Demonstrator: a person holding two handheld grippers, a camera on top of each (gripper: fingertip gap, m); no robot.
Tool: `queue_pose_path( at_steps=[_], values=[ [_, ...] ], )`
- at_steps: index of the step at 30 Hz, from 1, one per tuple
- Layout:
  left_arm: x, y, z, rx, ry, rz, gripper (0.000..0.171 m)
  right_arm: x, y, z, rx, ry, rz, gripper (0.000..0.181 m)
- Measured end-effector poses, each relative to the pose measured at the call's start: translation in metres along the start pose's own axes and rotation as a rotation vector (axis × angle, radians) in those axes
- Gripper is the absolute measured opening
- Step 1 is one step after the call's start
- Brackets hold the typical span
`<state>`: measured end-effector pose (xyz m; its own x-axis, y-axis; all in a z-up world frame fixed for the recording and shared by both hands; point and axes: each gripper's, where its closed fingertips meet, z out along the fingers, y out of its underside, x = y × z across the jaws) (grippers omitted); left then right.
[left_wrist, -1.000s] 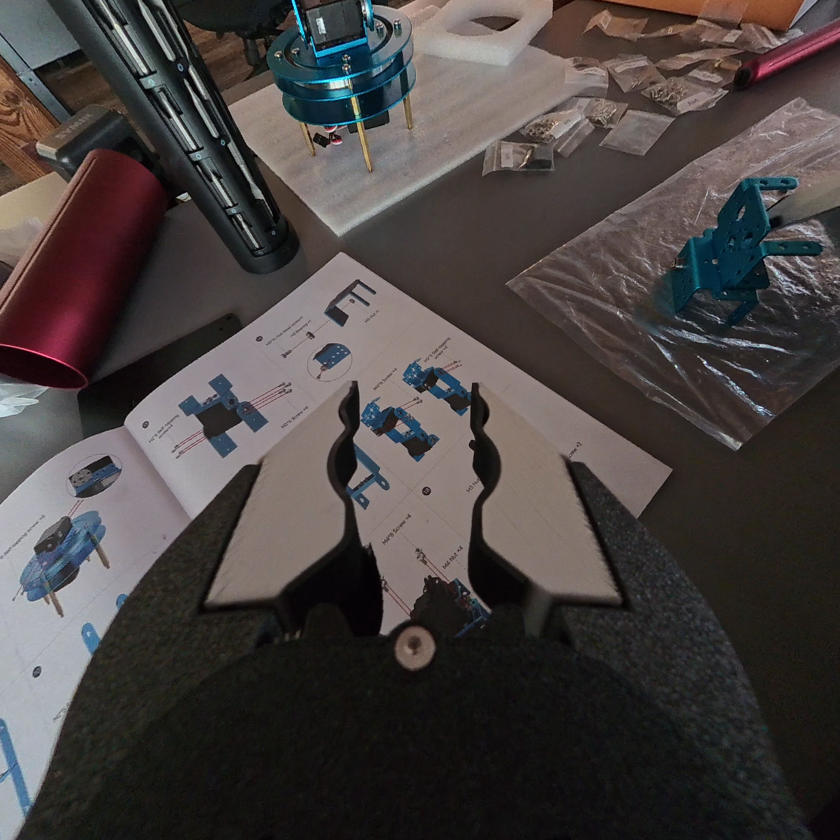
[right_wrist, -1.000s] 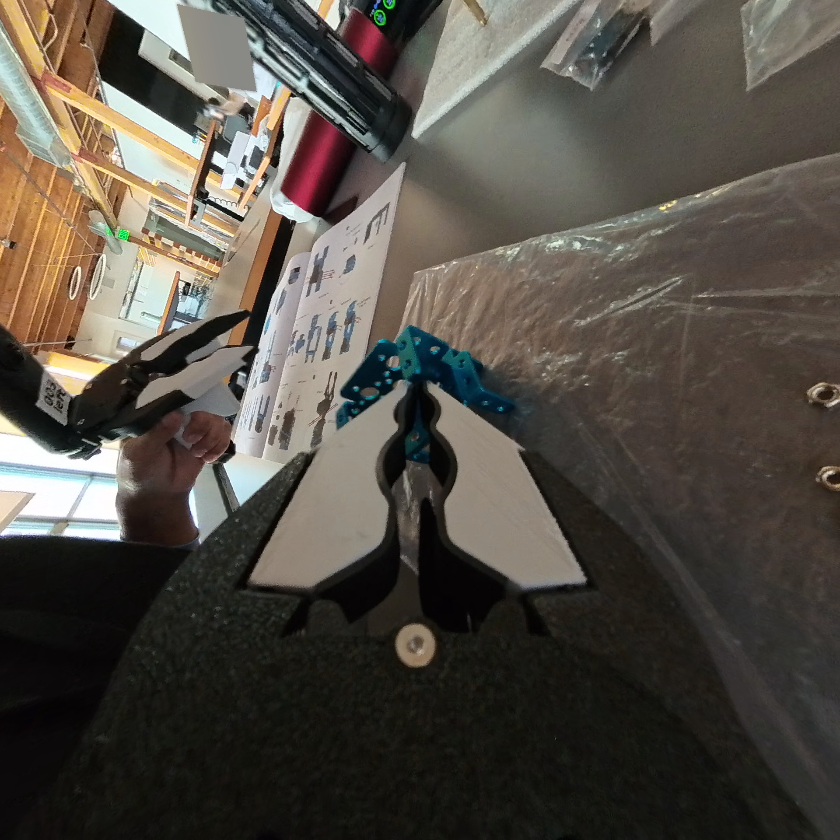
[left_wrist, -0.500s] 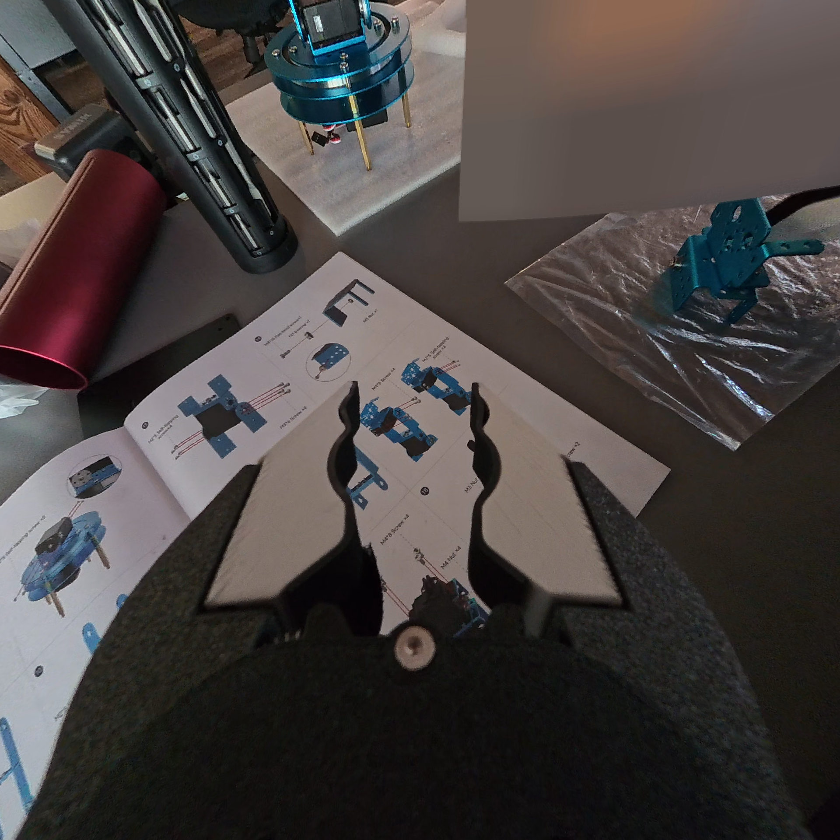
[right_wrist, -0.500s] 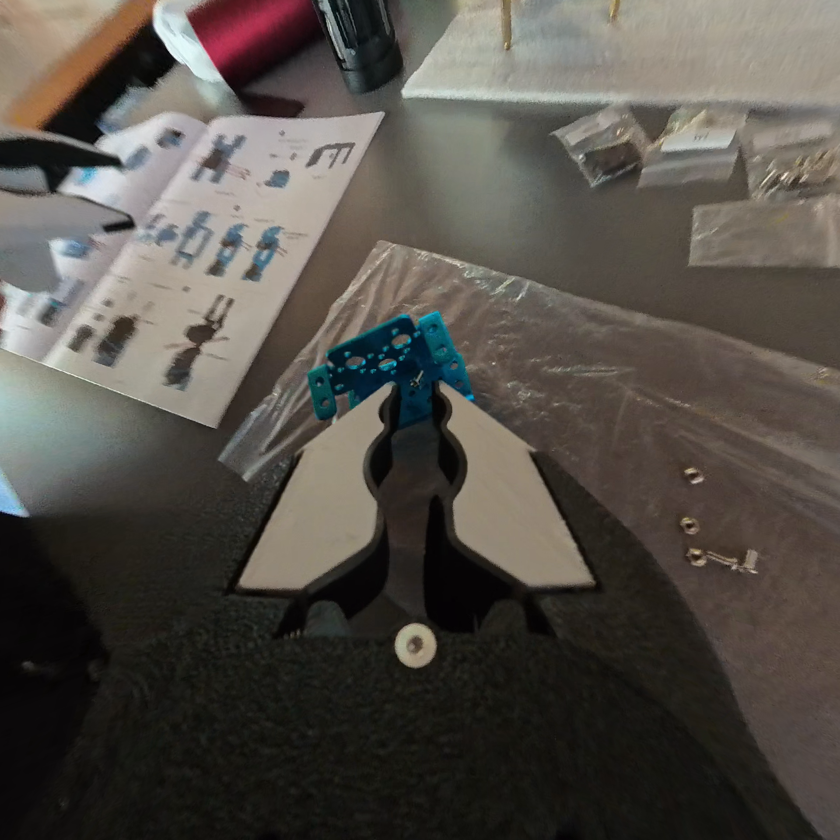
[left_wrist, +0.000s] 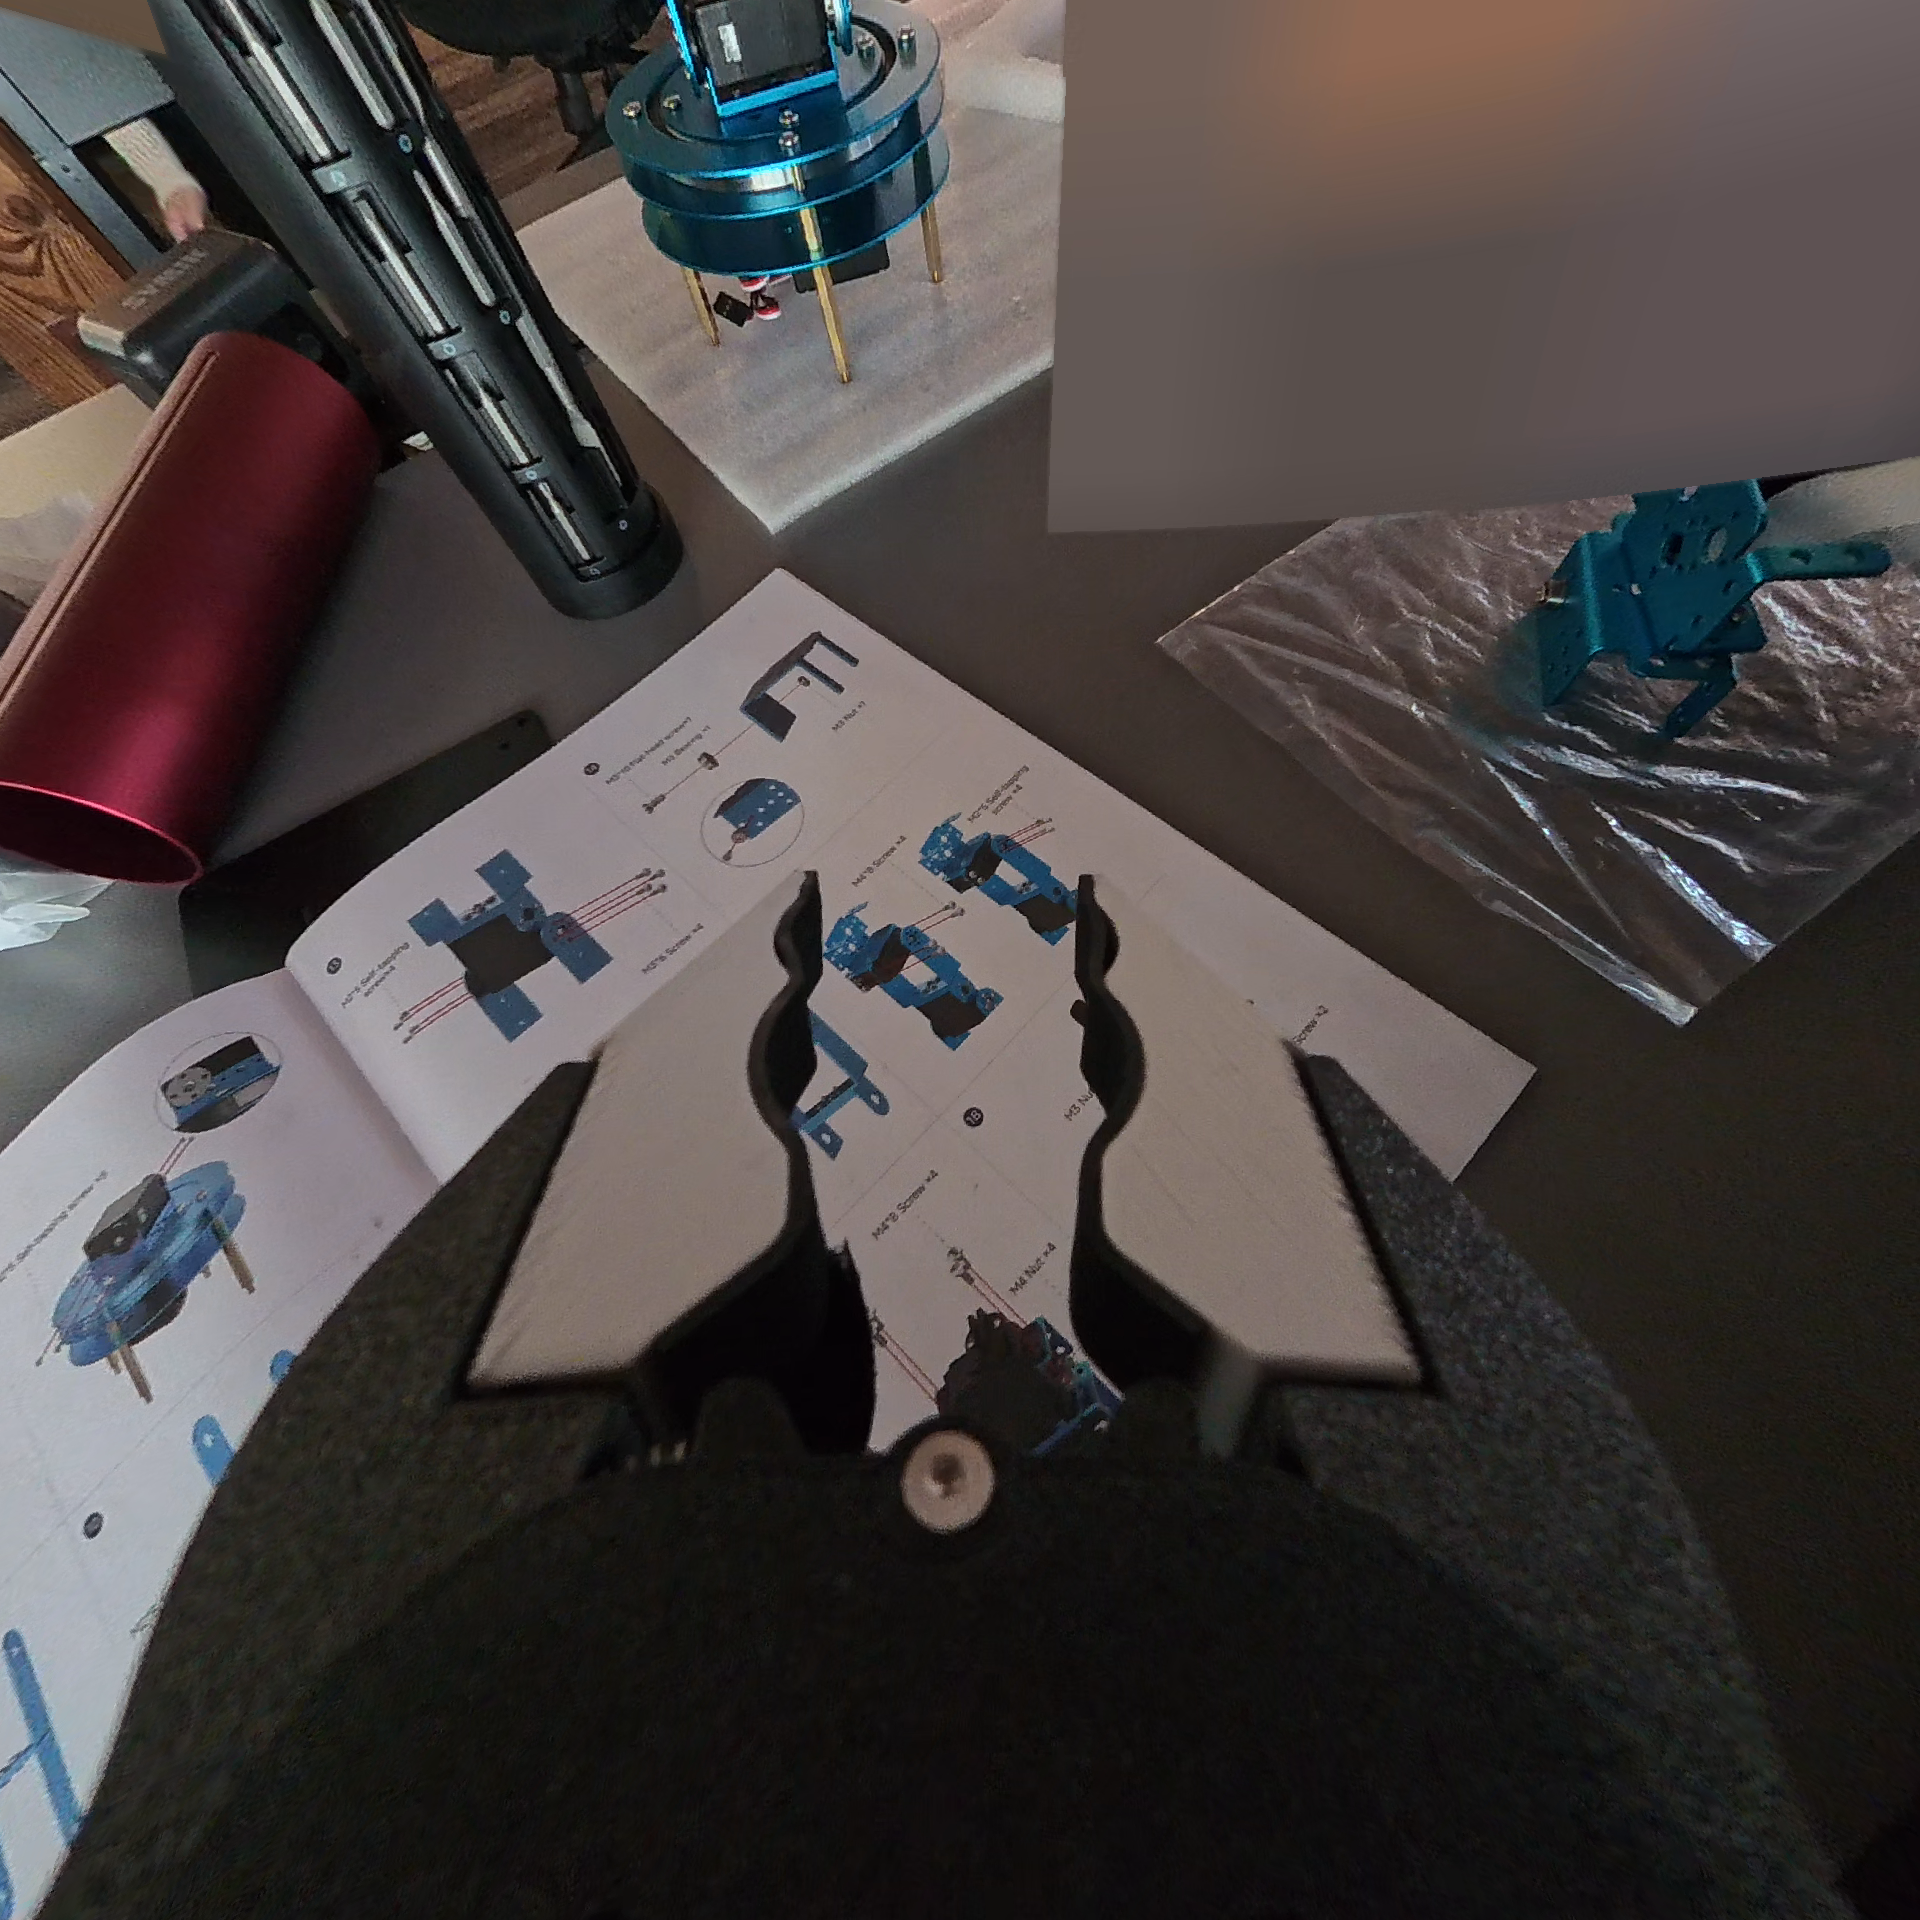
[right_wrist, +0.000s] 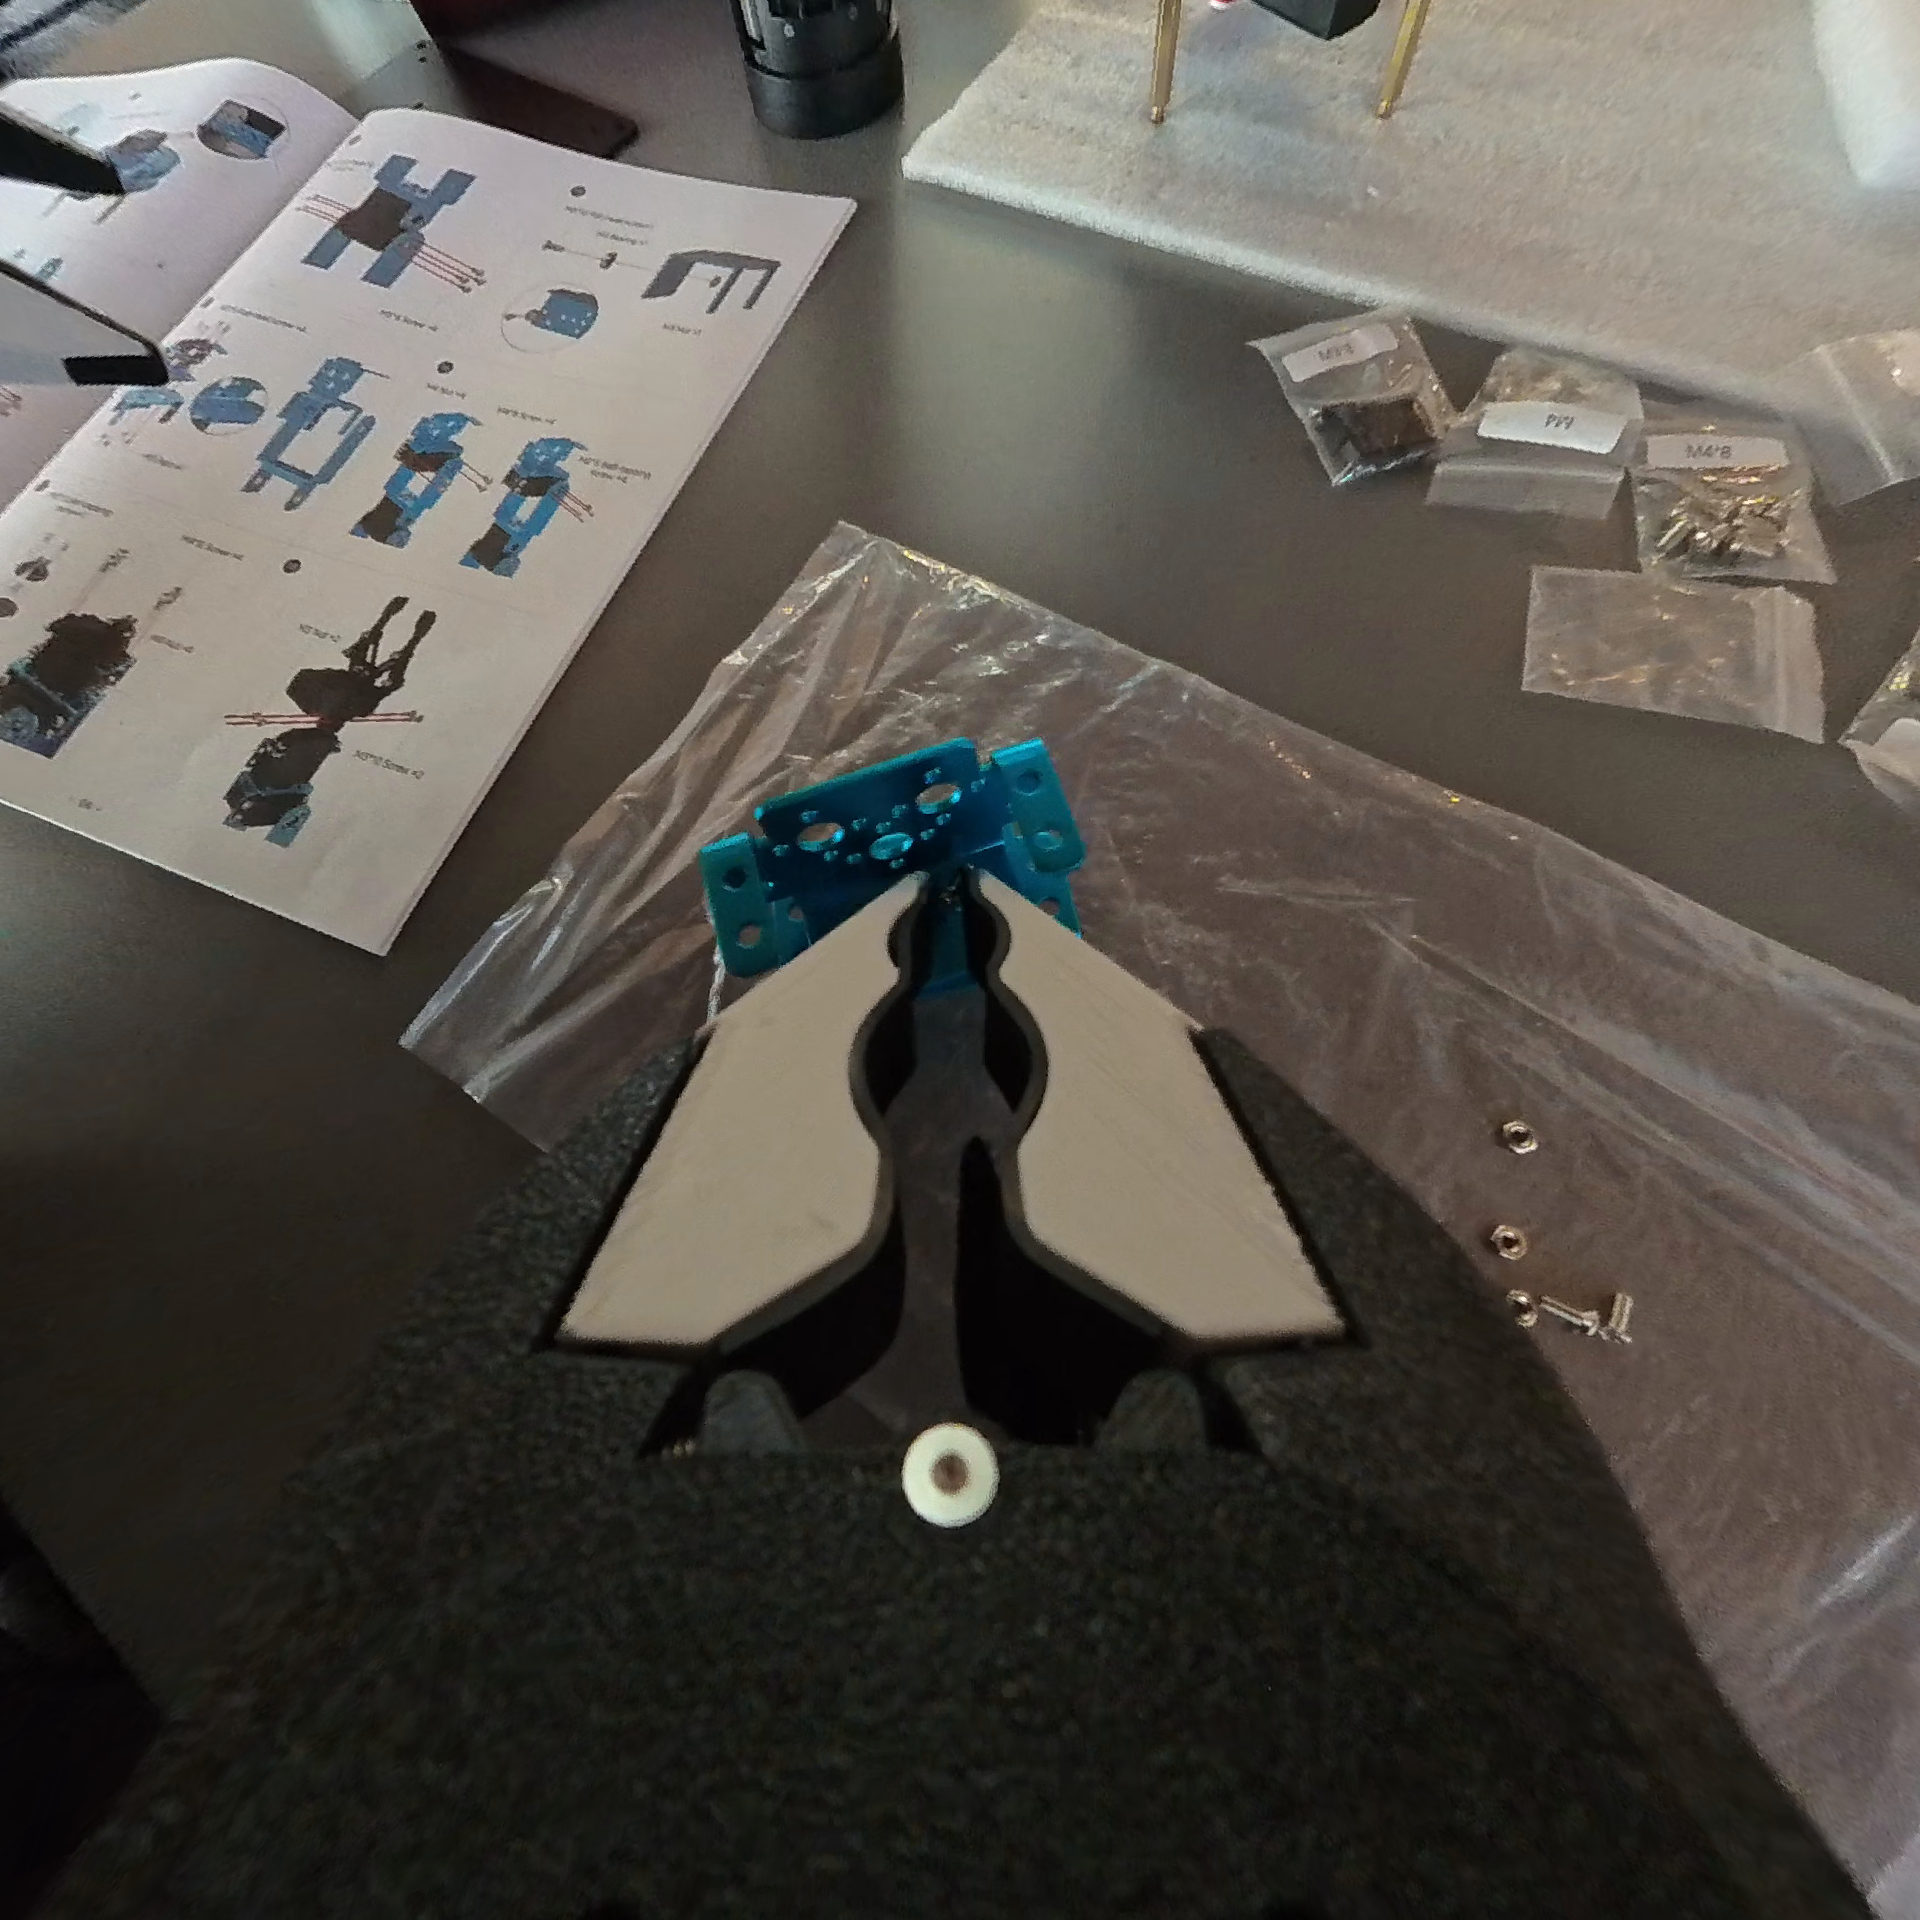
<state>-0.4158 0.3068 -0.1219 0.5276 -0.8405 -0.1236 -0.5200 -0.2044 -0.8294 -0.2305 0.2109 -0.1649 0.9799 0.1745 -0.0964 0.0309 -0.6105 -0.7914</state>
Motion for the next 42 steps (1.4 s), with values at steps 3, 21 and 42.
queue_pose_path(
  at_steps=[3, 21, 42],
  values=[
    [0.000, 0.000, 0.000, 0.000, -0.002, -0.001, 0.049, 0.002, 0.001, -0.002, 0.001, -0.006, 0.018, 0.004],
    [0.059, -0.036, 0.008, 0.120, 0.203, 0.153, 0.043, -0.026, -0.028, -0.032, 0.152, -0.571, 0.549, 0.003],
    [0.176, -0.103, 0.025, 0.548, 0.223, 0.931, 0.007, -0.045, -0.074, -0.068, 0.168, -1.184, 0.939, 0.001]
  ],
)
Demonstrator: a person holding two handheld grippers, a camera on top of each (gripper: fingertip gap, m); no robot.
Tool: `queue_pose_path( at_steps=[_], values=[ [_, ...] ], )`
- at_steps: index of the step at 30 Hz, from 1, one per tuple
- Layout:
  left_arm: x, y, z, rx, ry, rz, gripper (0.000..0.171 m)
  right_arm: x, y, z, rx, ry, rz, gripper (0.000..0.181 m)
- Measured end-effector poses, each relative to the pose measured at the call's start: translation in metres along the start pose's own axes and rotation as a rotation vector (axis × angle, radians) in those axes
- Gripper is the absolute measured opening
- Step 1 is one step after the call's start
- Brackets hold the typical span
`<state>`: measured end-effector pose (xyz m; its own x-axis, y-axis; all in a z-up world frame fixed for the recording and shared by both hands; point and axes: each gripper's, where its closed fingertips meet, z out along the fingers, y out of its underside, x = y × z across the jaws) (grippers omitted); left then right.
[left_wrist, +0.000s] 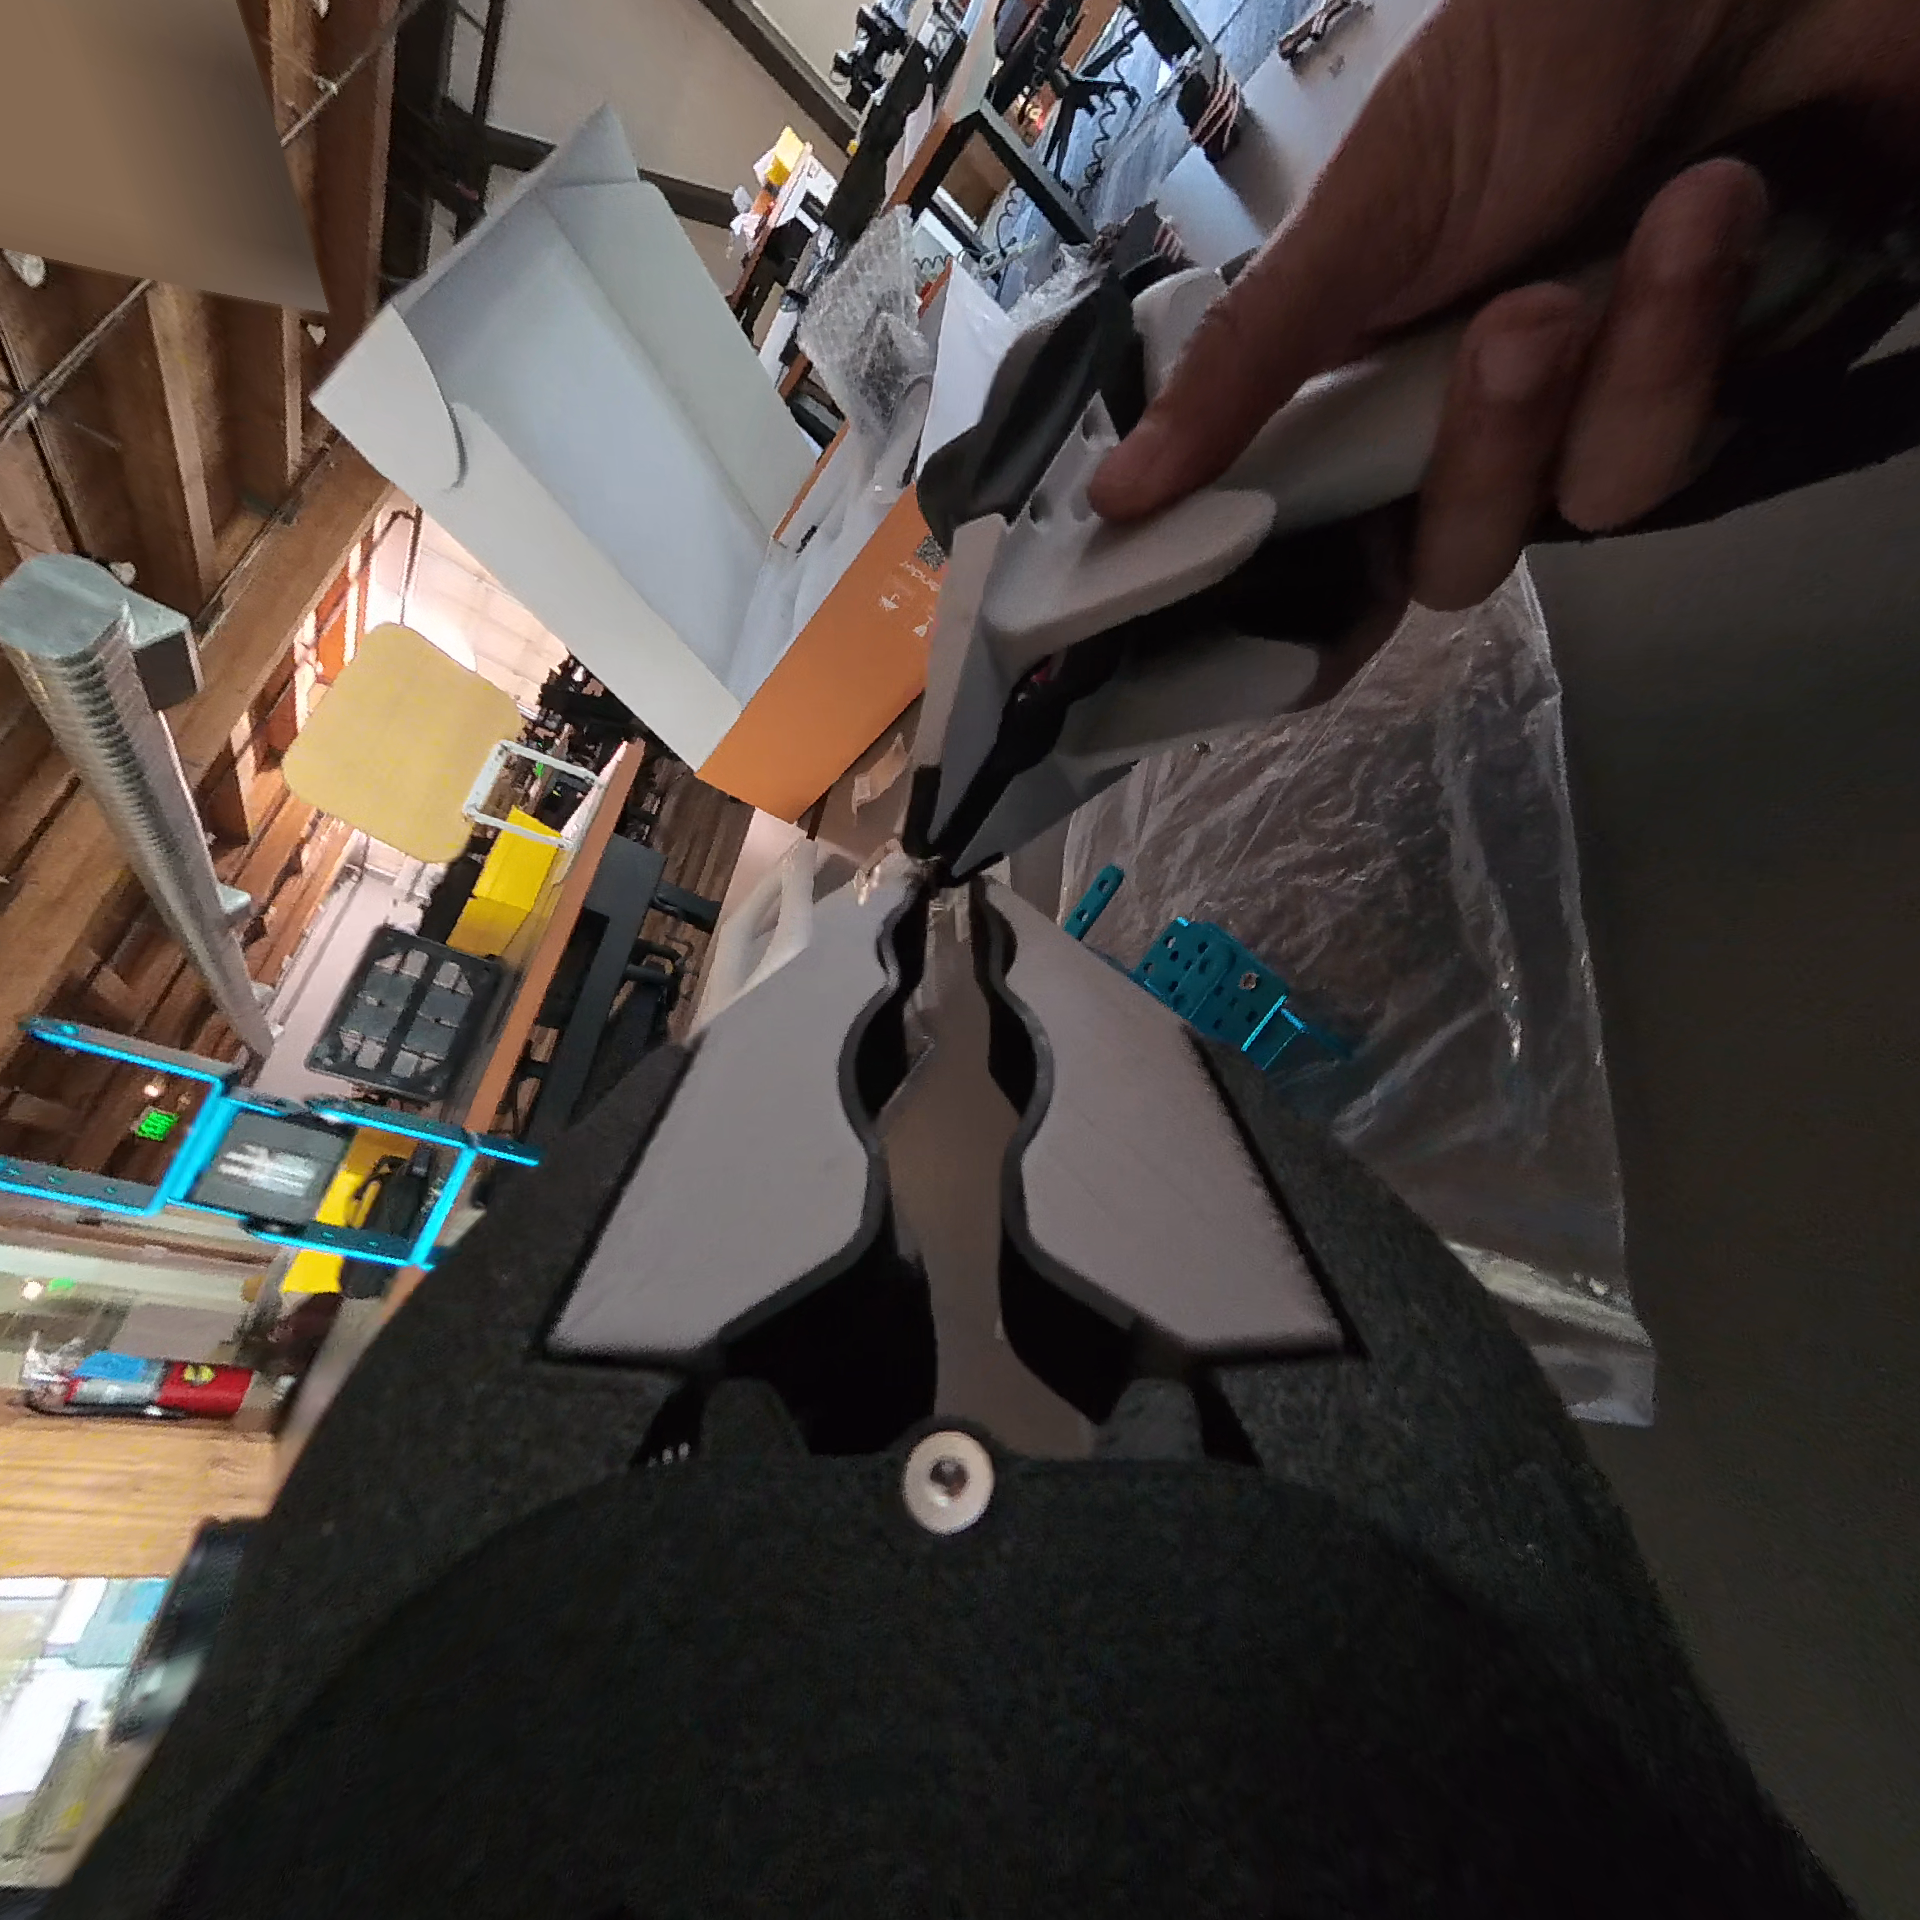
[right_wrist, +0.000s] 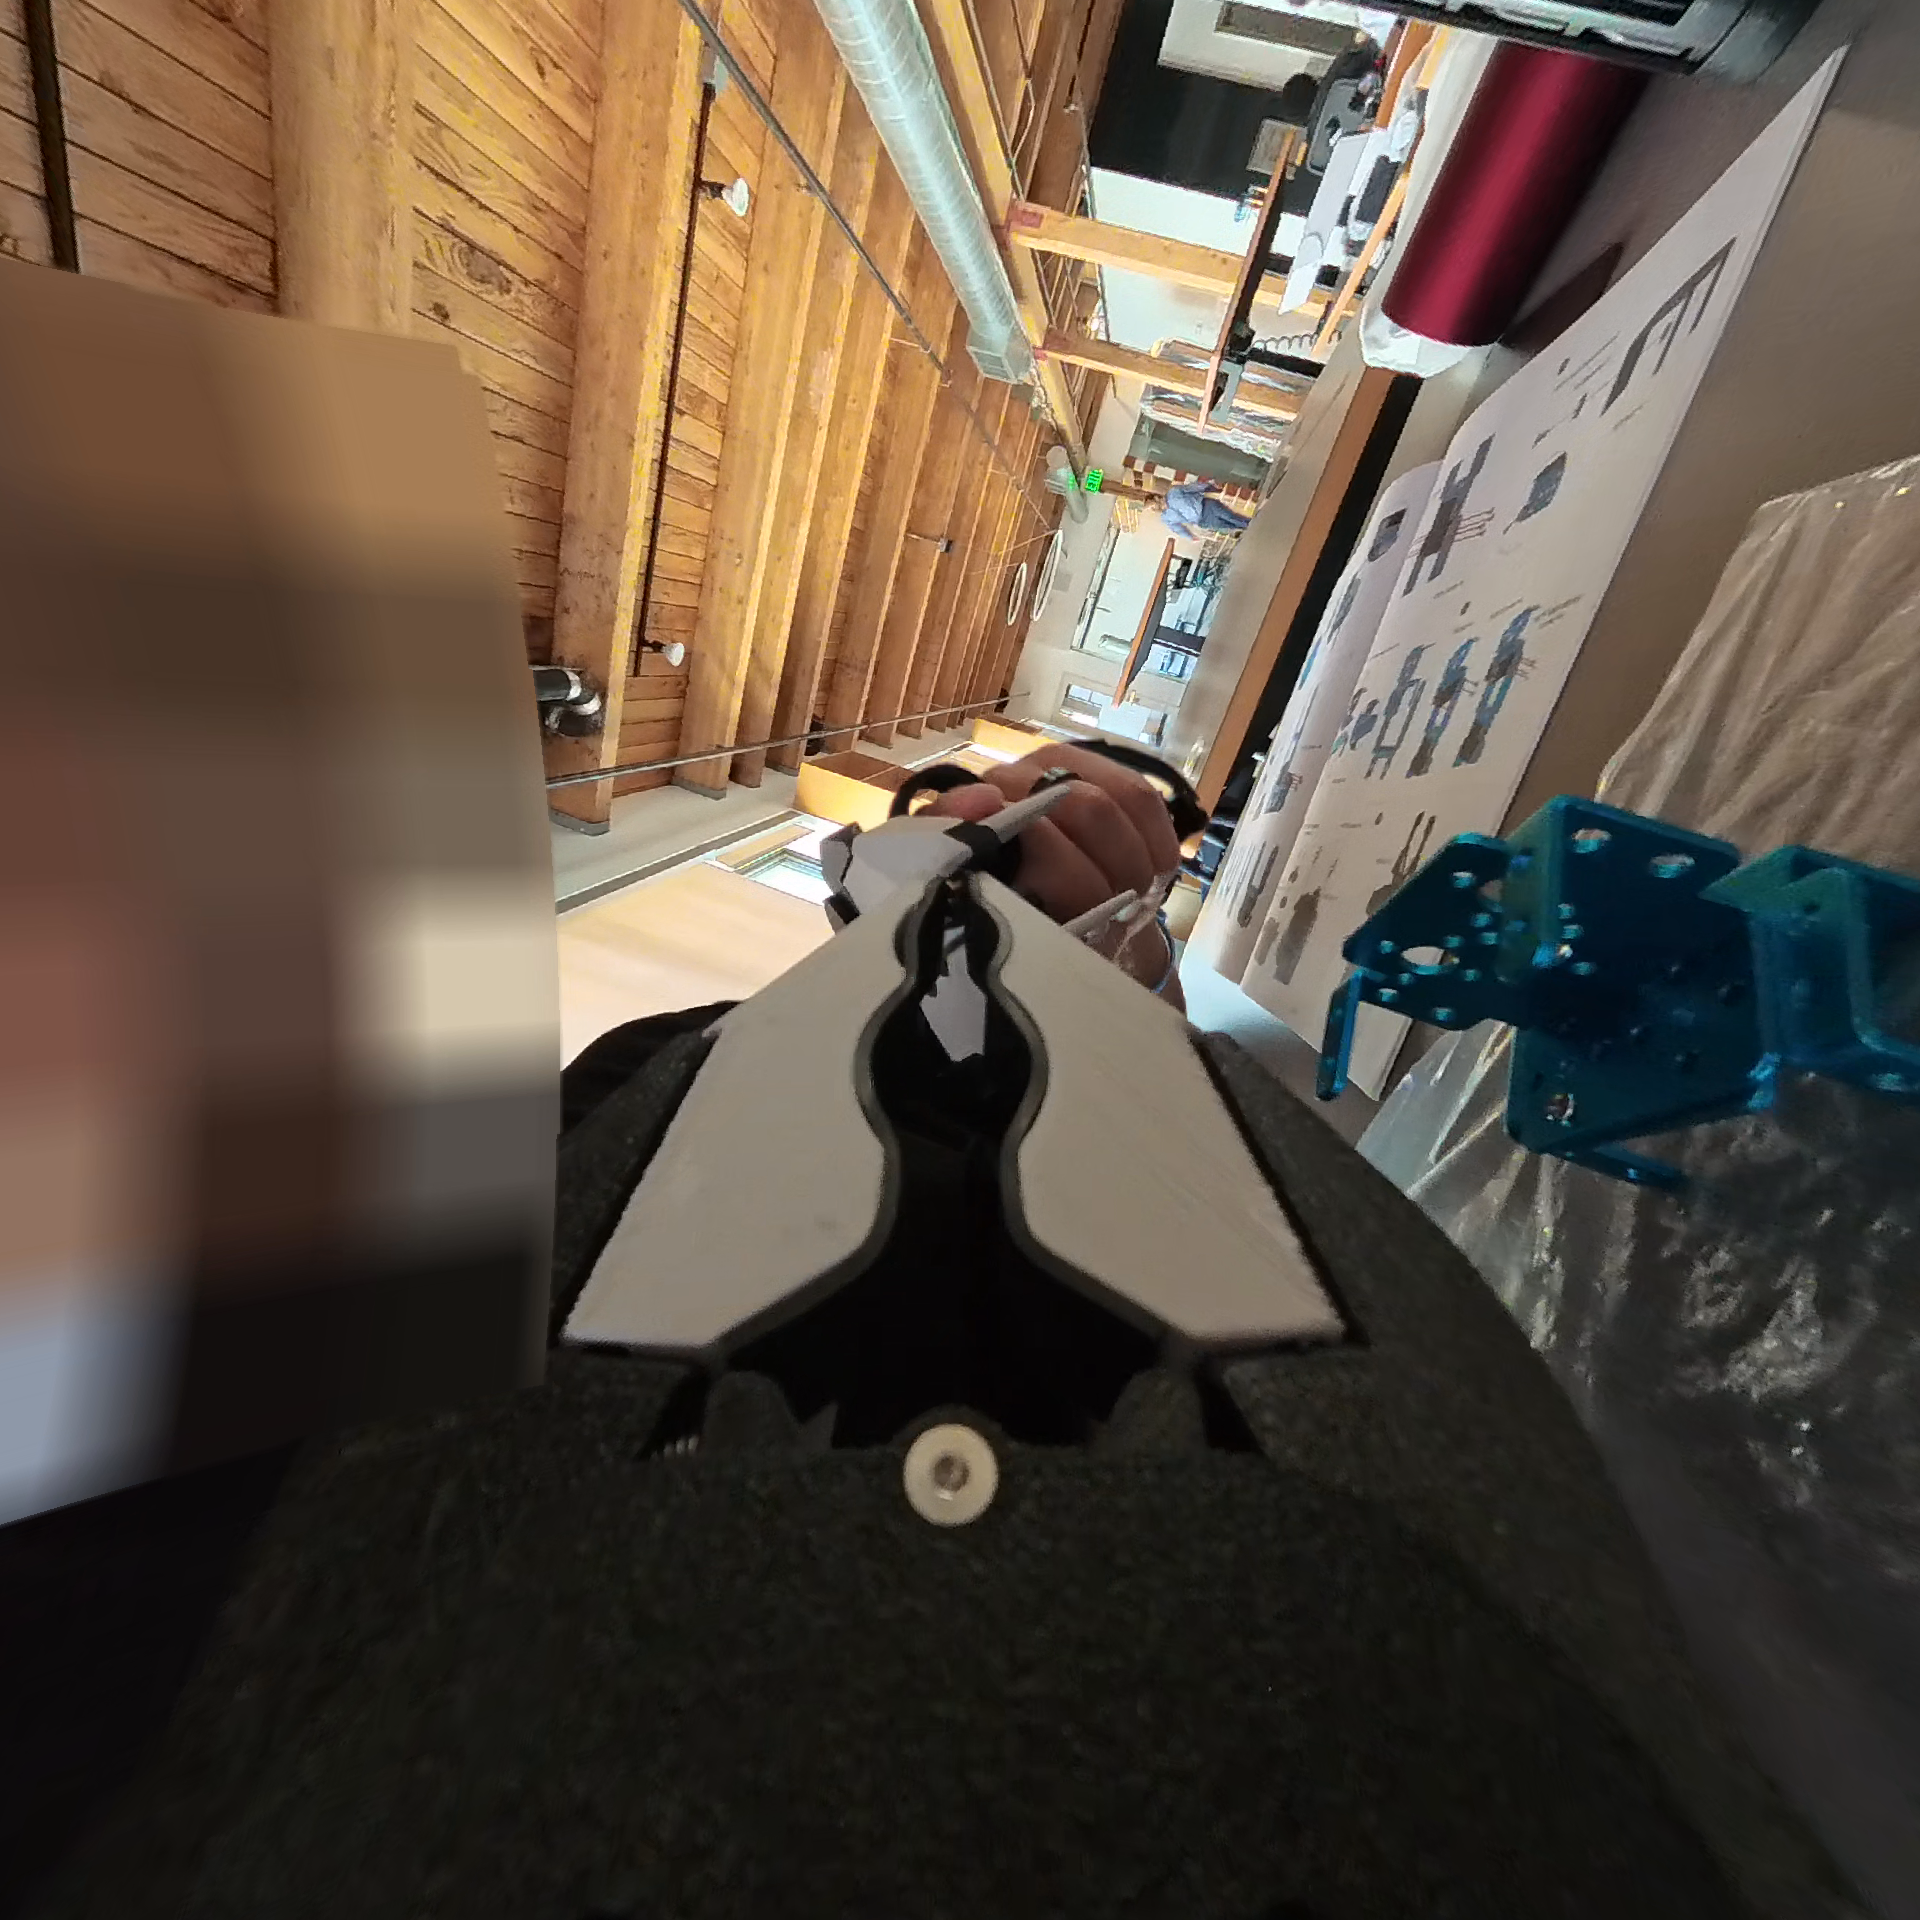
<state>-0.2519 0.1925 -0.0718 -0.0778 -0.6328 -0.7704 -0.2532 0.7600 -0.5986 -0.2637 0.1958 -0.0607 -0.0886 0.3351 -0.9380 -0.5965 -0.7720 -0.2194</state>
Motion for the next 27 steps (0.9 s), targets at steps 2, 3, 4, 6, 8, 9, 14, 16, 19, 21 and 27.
queue_pose_path(
  at_steps=[2, 3, 4, 6, 8, 9, 14, 16, 19, 21, 27],
  values=[
    [-0.001, 0.000, 0.000, -0.002, 0.004, -0.071, 0.006, 0.000, -0.001, 0.000, -0.002, 0.024, -0.066, 0.001],
    [-0.002, -0.001, 0.000, 0.006, 0.006, -0.116, 0.005, -0.001, -0.001, 0.000, -0.006, 0.044, -0.132, 0.001],
    [-0.002, -0.002, -0.001, 0.019, 0.011, -0.164, 0.004, -0.003, 0.000, 0.000, -0.016, 0.068, -0.213, 0.001],
    [-0.003, -0.005, -0.002, 0.053, 0.034, -0.267, 0.003, -0.005, 0.002, 0.001, -0.043, 0.120, -0.391, 0.002],
    [-0.003, -0.007, -0.003, 0.074, 0.056, -0.329, 0.001, -0.007, 0.003, 0.001, -0.063, 0.161, -0.494, 0.001],
    [-0.002, -0.007, -0.003, 0.075, 0.052, -0.325, 0.001, -0.007, 0.003, 0.001, -0.068, 0.167, -0.501, 0.001],
    [0.002, -0.005, 0.000, 0.036, 0.057, -0.284, 0.001, -0.004, 0.004, -0.002, -0.067, 0.176, -0.488, 0.001],
    [0.008, -0.001, 0.002, 0.012, 0.108, -0.315, 0.001, 0.001, 0.004, -0.004, -0.078, 0.249, -0.585, 0.003],
    [0.013, -0.002, 0.002, 0.013, 0.155, -0.371, 0.001, 0.004, 0.005, -0.005, -0.124, 0.368, -0.803, 0.005],
    [0.015, -0.001, 0.003, 0.007, 0.165, -0.371, 0.001, 0.007, 0.007, -0.006, -0.170, 0.452, -0.937, 0.005],
    [0.023, -0.002, 0.003, 0.013, 0.227, -0.418, 0.001, 0.009, 0.013, -0.009, -0.279, 0.542, -1.146, 0.002]
  ],
)
